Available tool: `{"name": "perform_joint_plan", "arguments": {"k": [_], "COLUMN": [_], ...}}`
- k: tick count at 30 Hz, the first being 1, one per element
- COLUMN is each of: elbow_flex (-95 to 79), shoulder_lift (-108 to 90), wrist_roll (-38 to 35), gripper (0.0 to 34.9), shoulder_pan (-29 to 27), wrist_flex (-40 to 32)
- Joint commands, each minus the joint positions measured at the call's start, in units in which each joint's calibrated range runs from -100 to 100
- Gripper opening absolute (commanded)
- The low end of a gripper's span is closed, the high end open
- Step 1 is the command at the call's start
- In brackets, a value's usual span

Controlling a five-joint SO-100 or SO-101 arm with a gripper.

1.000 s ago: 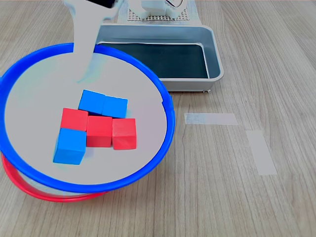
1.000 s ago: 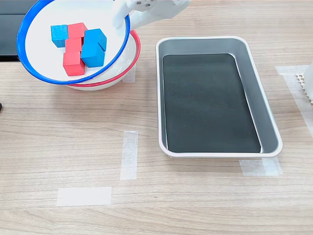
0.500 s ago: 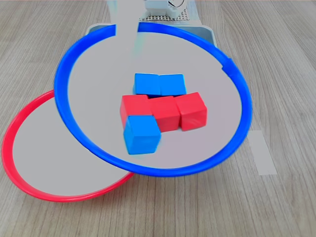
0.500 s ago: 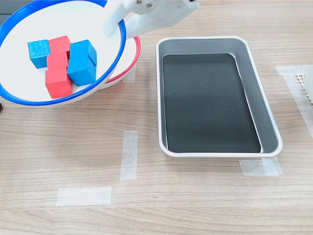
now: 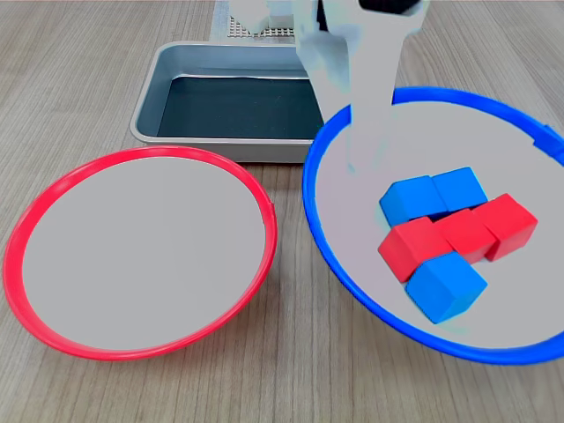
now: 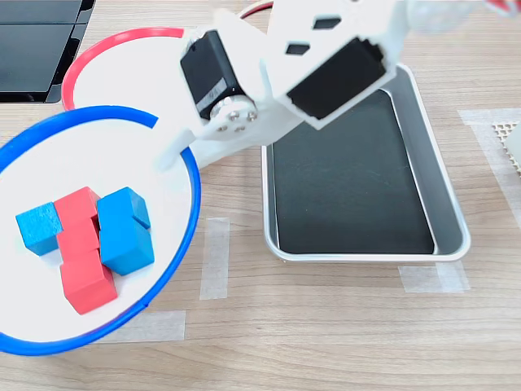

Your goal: Resolve any anomalies and move all blocks to matching dishes

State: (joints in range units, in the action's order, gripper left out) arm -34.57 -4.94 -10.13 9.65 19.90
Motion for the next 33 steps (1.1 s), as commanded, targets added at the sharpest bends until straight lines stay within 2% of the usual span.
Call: {"name": "perform_joint_plan", "arguments": {"k": [1, 16, 29, 33], "elbow_flex": [-0.2, -7.5, -6.0, -7.3], "shoulder_lift": [1.5, 5.3, 4.6, 4.6], "wrist_roll": [0.2, -2.5, -3.4, -4.1], "gripper": [0.0, 0.0, 0.0, 0.0], "shoulder_pan": [2.3, 2.2, -0.6, -2.0], "wrist_flex": [-2.8, -7.8, -3.8, -5.1]}}
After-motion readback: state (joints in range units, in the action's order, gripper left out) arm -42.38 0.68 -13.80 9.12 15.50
